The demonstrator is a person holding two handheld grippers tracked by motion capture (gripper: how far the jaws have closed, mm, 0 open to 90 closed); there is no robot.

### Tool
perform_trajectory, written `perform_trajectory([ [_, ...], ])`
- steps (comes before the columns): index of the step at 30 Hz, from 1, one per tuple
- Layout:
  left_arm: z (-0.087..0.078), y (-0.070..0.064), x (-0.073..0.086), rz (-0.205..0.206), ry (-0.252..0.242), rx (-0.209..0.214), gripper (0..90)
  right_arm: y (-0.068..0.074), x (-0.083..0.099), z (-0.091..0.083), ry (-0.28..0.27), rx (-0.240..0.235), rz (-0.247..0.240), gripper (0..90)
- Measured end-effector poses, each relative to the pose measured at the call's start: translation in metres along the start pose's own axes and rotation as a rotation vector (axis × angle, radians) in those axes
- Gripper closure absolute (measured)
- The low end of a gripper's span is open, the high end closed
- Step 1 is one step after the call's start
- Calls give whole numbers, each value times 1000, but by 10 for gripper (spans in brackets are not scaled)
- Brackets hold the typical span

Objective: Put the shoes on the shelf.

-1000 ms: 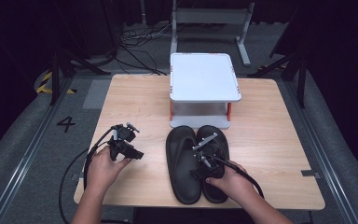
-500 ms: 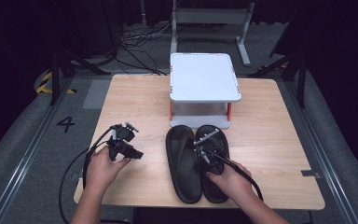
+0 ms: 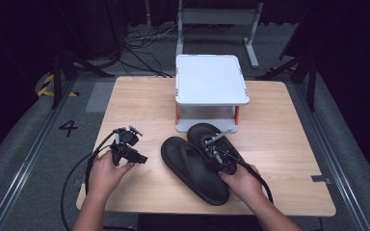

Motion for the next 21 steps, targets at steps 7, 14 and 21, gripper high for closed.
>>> perform_trajectory([
  [7,-1,2,0,7,0,-9,467,-21,-12,-18,-74,-1,74,762],
  [14,0,2,0,2,1,-3,468,-44,-26,-26,-122,10,163,761],
  [21,0,2,0,5,3,-8,482,-68,-42,-22,-163,26,285,762],
])
Point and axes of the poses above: each handheld gripper's, and its own axes: z roughly forward along the jaws, x roughly out of its underside, y roughly to its left, the point moved 6 cm from there along z, roughly forward along the jaws, and after that the axes turned 2 degrees about -z, right-handed, at the moved point
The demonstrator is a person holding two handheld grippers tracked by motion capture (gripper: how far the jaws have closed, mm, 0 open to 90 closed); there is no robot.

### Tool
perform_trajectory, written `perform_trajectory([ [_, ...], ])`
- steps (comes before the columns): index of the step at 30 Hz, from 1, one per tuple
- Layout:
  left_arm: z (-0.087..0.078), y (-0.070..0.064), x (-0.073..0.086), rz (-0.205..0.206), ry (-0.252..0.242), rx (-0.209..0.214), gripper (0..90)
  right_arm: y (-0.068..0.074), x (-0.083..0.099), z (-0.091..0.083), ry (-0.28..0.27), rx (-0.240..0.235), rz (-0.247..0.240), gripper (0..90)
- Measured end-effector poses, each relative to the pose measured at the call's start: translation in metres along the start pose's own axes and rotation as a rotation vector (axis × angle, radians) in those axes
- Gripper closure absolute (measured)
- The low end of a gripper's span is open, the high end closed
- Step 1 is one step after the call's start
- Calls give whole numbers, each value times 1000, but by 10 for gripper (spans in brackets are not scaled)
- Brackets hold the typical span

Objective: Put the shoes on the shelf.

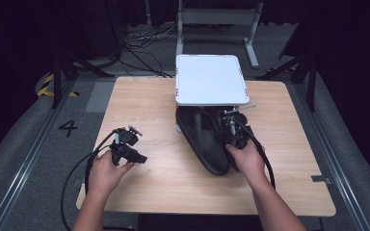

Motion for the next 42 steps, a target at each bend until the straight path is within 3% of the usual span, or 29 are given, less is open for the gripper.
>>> perform_trajectory([
  [7,0,1,0,0,2,3,489,-5,-16,8,-46,38,72,762],
  [16,0,0,0,4,1,1,489,-10,-29,23,-70,92,111,762],
  [20,-1,1,0,6,-6,1,489,-12,-35,31,-70,91,138,761],
  [25,-1,1,1,-1,-4,5,489,-7,-40,43,-73,149,111,760],
  [32,-1,1,1,6,-2,2,489,-10,-48,54,-91,174,141,760],
  [36,-2,1,1,4,-4,4,490,-9,-51,56,-116,194,128,750],
  [38,-2,1,1,5,-4,7,491,-8,-53,55,-136,180,98,584],
  [39,-2,1,1,3,-6,8,491,-8,-53,55,-136,180,98,584],
  [41,-1,1,0,7,-5,8,490,-8,-54,50,-182,167,87,447],
  [42,-1,0,-1,8,-5,6,490,-7,-54,48,-194,150,80,424],
])
Point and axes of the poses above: each handheld gripper's, and its own axes: z roughly forward along the jaws, x roughly out of its underside, y roughly to its left, the point moved 6 cm from there along z, roughly forward along the jaws, and after that the axes turned 2 degrees about -z, right-handed, at the moved point
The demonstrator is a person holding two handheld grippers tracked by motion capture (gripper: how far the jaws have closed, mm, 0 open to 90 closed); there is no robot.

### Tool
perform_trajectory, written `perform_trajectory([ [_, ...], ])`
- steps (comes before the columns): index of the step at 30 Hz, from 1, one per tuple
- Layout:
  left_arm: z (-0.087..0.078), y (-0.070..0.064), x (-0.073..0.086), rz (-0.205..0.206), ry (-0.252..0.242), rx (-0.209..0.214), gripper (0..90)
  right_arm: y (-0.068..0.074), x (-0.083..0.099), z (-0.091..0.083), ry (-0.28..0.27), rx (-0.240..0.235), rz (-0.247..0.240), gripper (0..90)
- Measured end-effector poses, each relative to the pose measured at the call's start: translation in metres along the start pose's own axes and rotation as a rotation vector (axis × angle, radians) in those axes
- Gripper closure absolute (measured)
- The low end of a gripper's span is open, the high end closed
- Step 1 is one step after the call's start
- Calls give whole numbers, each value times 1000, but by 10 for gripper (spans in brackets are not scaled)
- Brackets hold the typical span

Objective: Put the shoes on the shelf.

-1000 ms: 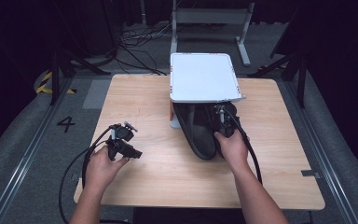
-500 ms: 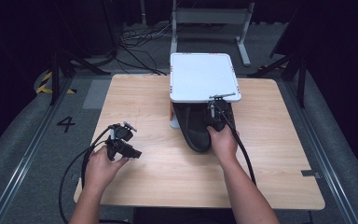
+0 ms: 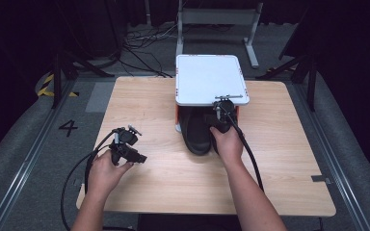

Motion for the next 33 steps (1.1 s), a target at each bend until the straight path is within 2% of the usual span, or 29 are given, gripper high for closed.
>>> perform_trajectory([
  [3,0,-3,-4,7,-2,-1,487,-2,1,-13,-11,-24,-32,407],
  [11,-2,-16,-16,31,-11,6,483,-18,14,-55,-34,-34,-92,435],
  [13,-4,-20,-19,39,-18,20,482,-21,19,-63,-19,-69,-87,446],
  [14,-4,-22,-20,36,-19,22,484,-23,23,-66,-2,-86,-102,451],
  [15,-4,-22,-20,36,-19,22,491,-23,23,-66,-2,-86,-102,451],
  [17,-6,-26,-24,41,-28,30,492,-29,35,-75,49,-97,-129,481],
  [19,-8,-35,-30,61,-35,43,495,-32,42,-83,59,-130,-132,482],
  [20,-8,-35,-30,61,-35,43,499,-34,46,-86,63,-134,-144,483],
  [21,-8,-39,-32,61,-29,63,499,-34,46,-86,63,-134,-144,483],
  [22,-7,-44,-35,66,-26,80,506,-39,55,-94,75,-119,-173,500],
  [24,-6,-52,-39,81,-23,85,510,-40,58,-96,78,-116,-178,507],
  [26,-3,-59,-42,94,-10,79,516,-46,70,-106,93,-119,-175,526],
  [28,-1,-65,-45,109,-1,79,550,-48,77,-108,111,-115,-175,542],
  [30,1,-74,-50,138,5,83,580,-49,83,-108,131,-114,-176,558],
  [33,4,-83,-54,146,-8,89,635,-51,90,-106,164,-106,-176,606],
])
Point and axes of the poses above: each handheld gripper's, and its own axes: z roughly forward along the jaws, x roughly out of its underside, y roughly to its left, the point moved 6 cm from there along z, roughly forward along the jaws, and after that the axes turned 2 degrees about -z, right-handed, at the moved point
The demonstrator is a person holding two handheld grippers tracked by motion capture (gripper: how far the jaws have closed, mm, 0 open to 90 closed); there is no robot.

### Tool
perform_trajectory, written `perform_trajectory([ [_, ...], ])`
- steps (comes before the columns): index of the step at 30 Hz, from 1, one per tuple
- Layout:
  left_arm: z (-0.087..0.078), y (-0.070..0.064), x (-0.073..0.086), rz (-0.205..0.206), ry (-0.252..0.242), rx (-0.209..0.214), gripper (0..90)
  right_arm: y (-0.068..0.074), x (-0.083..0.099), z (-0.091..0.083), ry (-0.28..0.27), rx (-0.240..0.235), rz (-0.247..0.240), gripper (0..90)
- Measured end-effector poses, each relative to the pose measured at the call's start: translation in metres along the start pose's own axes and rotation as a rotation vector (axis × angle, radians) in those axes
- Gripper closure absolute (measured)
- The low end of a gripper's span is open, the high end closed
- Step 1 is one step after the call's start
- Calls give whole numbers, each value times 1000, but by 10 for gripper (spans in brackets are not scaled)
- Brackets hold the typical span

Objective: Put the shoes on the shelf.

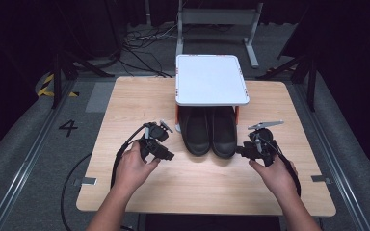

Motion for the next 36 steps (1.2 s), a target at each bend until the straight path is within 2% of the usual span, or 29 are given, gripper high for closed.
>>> perform_trajectory([
  [2,2,-2,-1,7,5,-1,677,1,2,2,12,6,-11,621],
  [3,8,-7,-3,26,24,-2,699,4,7,5,45,12,-41,661],
  [5,12,-9,-4,31,31,2,713,8,10,8,69,12,-71,695],
  [6,17,-12,-5,33,44,8,713,8,10,8,69,12,-71,695],
  [8,25,-17,-8,40,58,28,753,12,15,14,103,7,-86,732],
  [14,36,-24,-14,36,74,29,786,15,21,22,134,4,-92,771],
  [19,51,-35,-19,37,81,47,786,18,29,33,188,-15,-88,783],
  [23,61,-42,-22,38,95,57,787,20,29,39,206,-27,-82,788],
  [29,75,-53,-33,52,97,23,786,26,21,47,213,-60,-71,802],
  [33,81,-59,-39,56,105,4,787,28,20,50,233,-65,-70,812],
  [36,84,-59,-43,37,106,-21,796,29,19,53,241,-68,-67,818],
])
Point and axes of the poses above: each handheld gripper's, and its own axes: z roughly forward along the jaws, x roughly out of its underside, y roughly to its left, the point moved 6 cm from there along z, roughly forward along the jaws, and after that the axes turned 2 degrees about -z, right-handed, at the moved point
